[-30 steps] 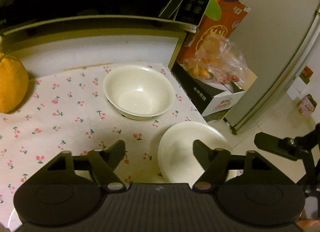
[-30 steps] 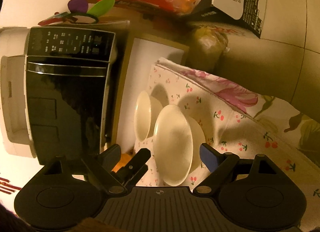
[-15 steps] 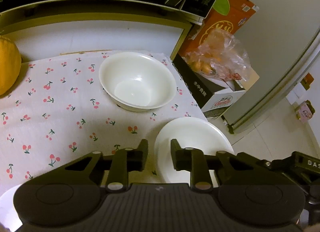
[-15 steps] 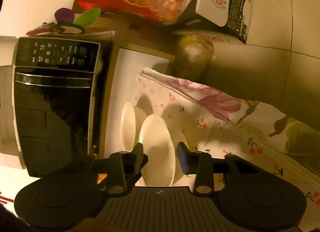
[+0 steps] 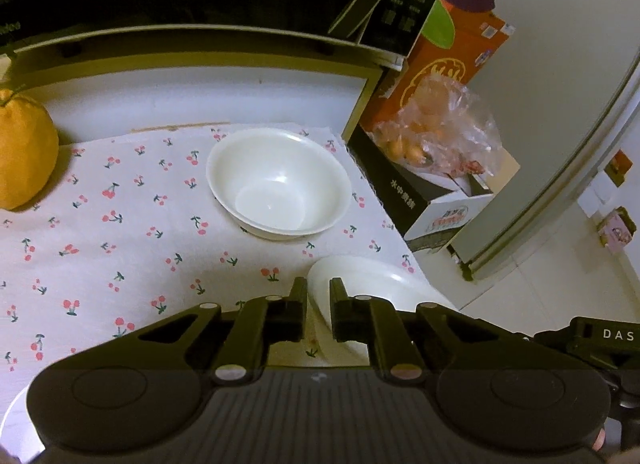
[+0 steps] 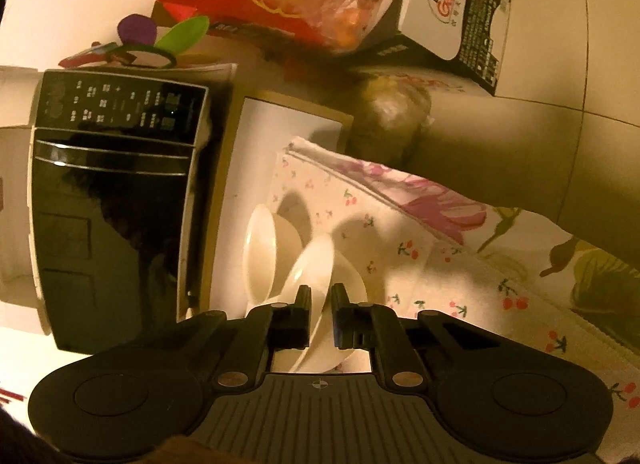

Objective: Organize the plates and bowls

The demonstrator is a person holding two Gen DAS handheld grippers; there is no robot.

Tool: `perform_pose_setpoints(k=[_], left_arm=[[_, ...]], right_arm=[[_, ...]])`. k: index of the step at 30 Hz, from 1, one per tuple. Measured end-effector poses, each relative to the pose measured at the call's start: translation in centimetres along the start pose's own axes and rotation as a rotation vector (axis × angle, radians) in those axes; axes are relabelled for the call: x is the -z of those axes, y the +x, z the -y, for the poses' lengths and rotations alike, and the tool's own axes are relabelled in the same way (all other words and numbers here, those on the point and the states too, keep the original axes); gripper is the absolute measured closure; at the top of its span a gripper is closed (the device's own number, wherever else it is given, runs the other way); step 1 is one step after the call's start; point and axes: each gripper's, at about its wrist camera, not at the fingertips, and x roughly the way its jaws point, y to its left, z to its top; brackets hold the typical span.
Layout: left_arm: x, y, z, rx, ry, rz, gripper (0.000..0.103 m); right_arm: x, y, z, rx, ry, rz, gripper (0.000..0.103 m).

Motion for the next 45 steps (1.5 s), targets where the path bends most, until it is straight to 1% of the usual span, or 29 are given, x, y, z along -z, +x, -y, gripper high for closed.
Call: perform_pose_setpoints(k=[11,16,20,24,31,39,45], left_arm=[[0.4,-3.0,0.5,0.003,-0.001,0.041,0.092],[0.8,-4.3,1.1,-0.003,0.0,0.059,0.093],[1.4,-5.6,1.8,0.008,-0.003,0.075,0.093],[2.3,-6.7,2.5,0.013,-0.018,0.074,0.093],[4.1,-7.7,3.5,-0.007,-0.028,0.065,0.093],[6.7,-8.8,4.2,-0.034,-0.066,0.055,0.093],[8.6,-9.5,5.3,-0.088,-0.074,0.053,0.092]], right_arm=[[0.7,-1.6,-1.9,-0.042,-0.06,-0.019,0.092],[0.6,-2.0,-2.4,-0.03,-0.09,-0.042,0.092],[0.2,-3.2,-2.9,-0.037,-0.123,-0.058,0.092],[0.0,-4.4,-2.9,-0.034,-0.139,-0.087,0.092],[0.4,-6.1,-3.0,-0.005,-0.167,-0.127,0.092],[1.1,-7.8,-3.3,0.045,-0.246,-0.169,0.092],[1.8,-8.6,-3.5,0.077,-0.299,-0.195,0.092]])
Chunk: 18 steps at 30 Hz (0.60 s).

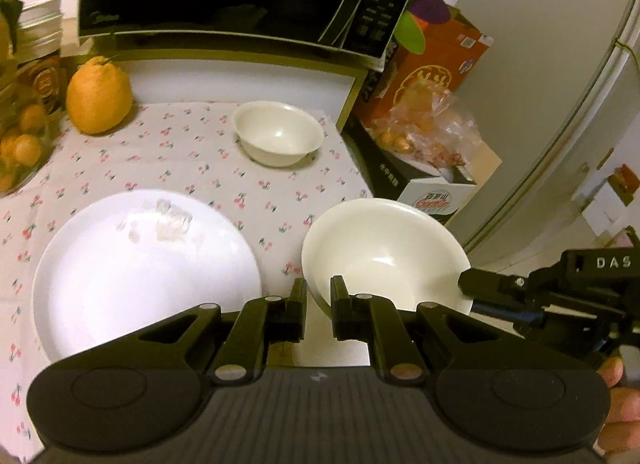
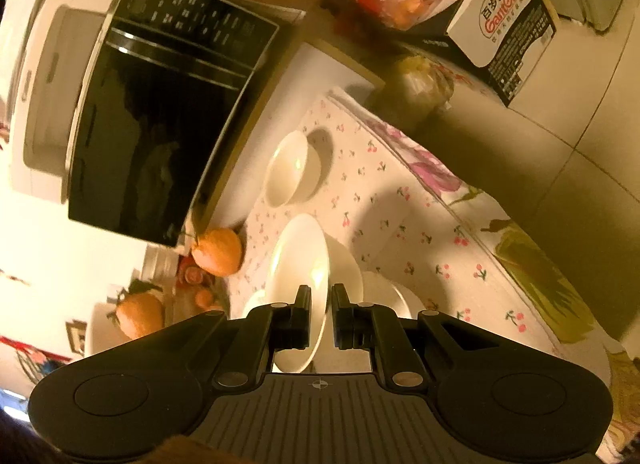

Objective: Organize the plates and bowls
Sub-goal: 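Carry the held bowls with both tools toward the plate stack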

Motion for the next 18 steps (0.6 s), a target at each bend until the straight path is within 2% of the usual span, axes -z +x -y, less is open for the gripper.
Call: perform_pose_setpoints(k=[6,11,18], left_arm=[[1.7,-0.7,0.4,-0.039,-0.01,0.004,0.091],[2.3,-0.9,1.3,-0.079,0.03,0.014,0.091],[3.1,-0.4,1.4,-0.106,0.029,-0.009,0.091]], right_arm=[[0.5,-0.2,-0.3,0.034,-0.04,-0.029,0.092],[0.9,0.0,-0.6,0.086,-0.083,-0.044,0.091],[1.1,0.6,-0.5,0.119,-0.102,-0.063,0.091]])
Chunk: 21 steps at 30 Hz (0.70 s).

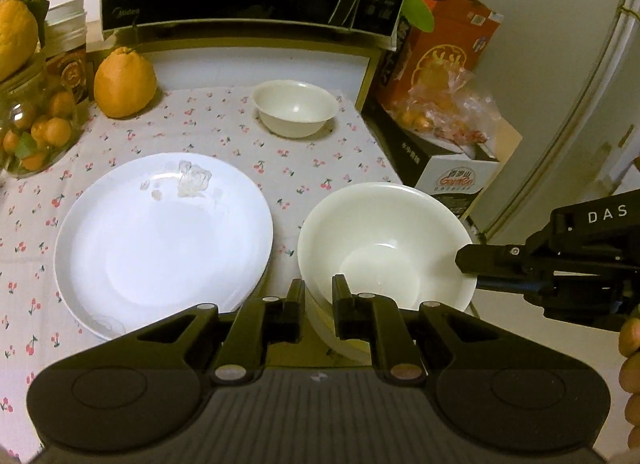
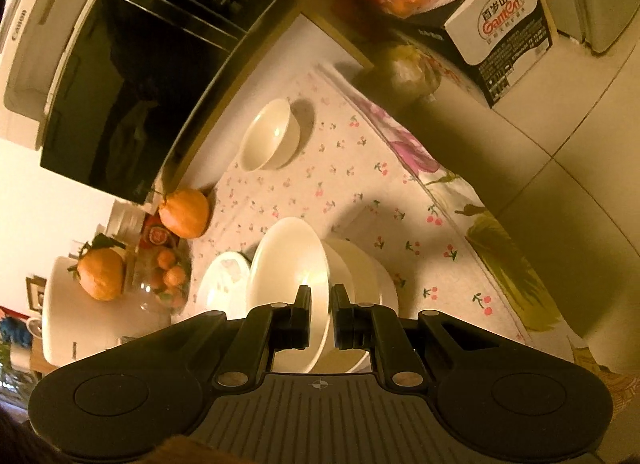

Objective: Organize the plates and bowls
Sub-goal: 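Carry the held bowls with both tools toward the plate stack, then lower the white bowl beside the plate stack and open both tools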

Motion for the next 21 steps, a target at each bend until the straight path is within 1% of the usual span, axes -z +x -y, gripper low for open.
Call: perform_pose_setpoints(k=[4,12,21], left_arm=[[0.3,0.2,0.1,-0.01,-0.002,-0.01,0.091],[0.5,0.8,0.2,-0.017,-0.004,-0.032,0.09],[0.7,1.0,0.2,-0.017,0.0,-0.038,0.09]], right_arm=[[0.0,0.6,0.1,0.033,-0.015,-0.012,0.091],[0.1,1.4,0.5,0.068,-0.01,-0.031,0.091],[0.1,1.6,0.6,0.082,-0.017,-0.033,0.091]])
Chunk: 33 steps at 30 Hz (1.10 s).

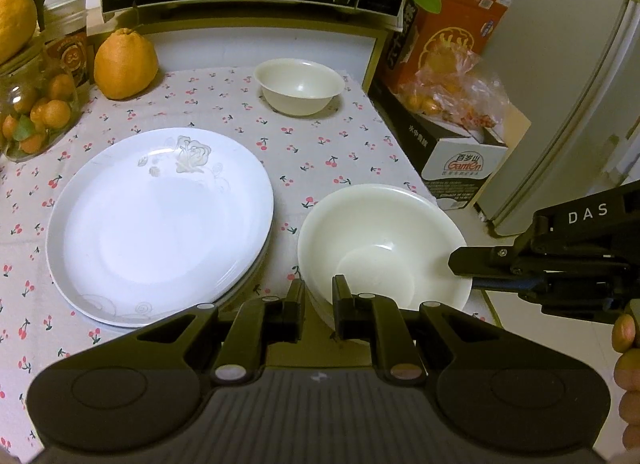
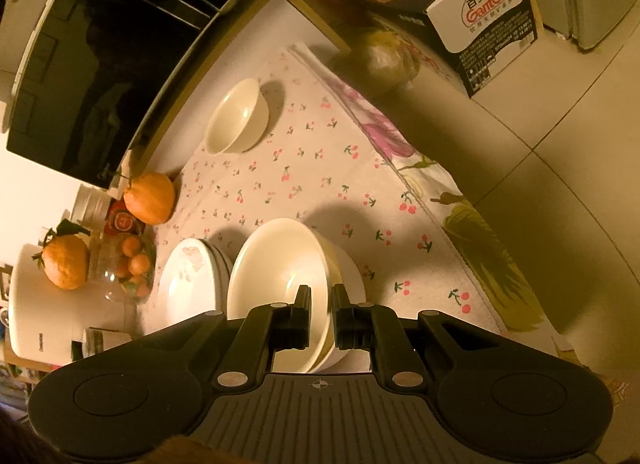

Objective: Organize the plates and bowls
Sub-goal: 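Lower the white bowl beside the plate stack and open both tools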

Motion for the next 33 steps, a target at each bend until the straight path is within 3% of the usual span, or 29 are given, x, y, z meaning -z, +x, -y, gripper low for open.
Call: perform_pose_setpoints(k=[14,21,27,30,33], left_arm=[[-0.25,0.18,-0.13,-0.007,0.0,-0.021,0.09],[-0.38,0.14,-0.39,0.014,-0.006,-0.032,0.088],[-0.51,-0.07,-0.56,0.03,-0.014,-0.04,0.079],[-0.7,-0.1,-0.65,0.038,-0.018,-0.048,0.067],[-0.96,-0.26,-0.64,0.043,-0.014,-0.048,0.055]], right_arm=[[-0.27,-0.24,-0.37,0.012,-0.002,0.012,0.087],[-0.58,-0.88,-0.47,-0.015,0.016,0.029,0.07],[-0.71,-0.62,-0.49,-0.008,0.021,0.029,0.064],[-0.7,-0.61,-0.63,-0.012,0.021,0.039,0.05],[-0.69,-0.64,-0.83,-0.023,0.02,0.045,0.047]])
